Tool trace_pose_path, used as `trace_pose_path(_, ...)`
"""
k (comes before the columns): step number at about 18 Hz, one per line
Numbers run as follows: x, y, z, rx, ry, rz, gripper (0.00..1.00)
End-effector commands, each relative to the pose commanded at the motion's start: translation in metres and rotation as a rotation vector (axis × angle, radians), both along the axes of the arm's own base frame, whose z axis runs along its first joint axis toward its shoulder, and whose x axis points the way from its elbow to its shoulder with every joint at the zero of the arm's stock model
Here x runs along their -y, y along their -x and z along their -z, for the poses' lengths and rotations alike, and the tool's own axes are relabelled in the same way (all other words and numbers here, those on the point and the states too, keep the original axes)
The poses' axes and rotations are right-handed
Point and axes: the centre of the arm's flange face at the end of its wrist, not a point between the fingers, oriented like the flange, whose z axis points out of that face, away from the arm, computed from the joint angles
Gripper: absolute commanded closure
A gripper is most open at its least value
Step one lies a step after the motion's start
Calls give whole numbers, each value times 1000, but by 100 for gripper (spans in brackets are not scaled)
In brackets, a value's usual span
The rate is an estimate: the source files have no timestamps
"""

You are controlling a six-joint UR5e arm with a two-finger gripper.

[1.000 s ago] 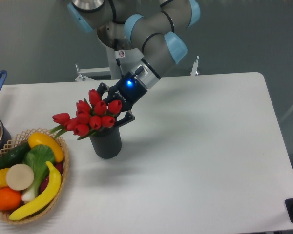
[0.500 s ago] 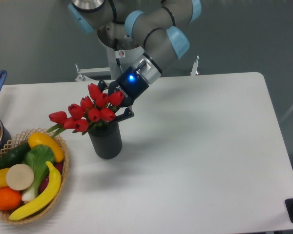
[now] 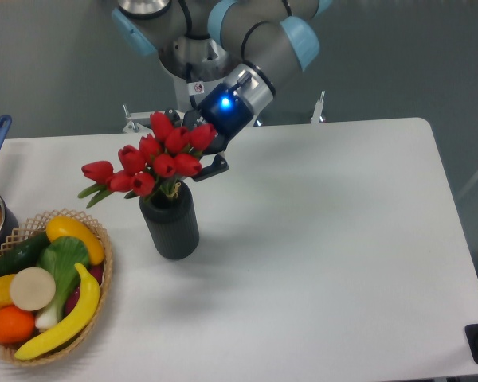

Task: Pick up the flowers from the vase
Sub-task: 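Lift the gripped tulips straight up out of the vase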

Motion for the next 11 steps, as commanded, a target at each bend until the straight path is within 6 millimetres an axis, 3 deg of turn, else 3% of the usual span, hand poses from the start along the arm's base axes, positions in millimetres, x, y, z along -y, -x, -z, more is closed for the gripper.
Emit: trace_pose_path(11,2,18,-42,103,-50,-28,100)
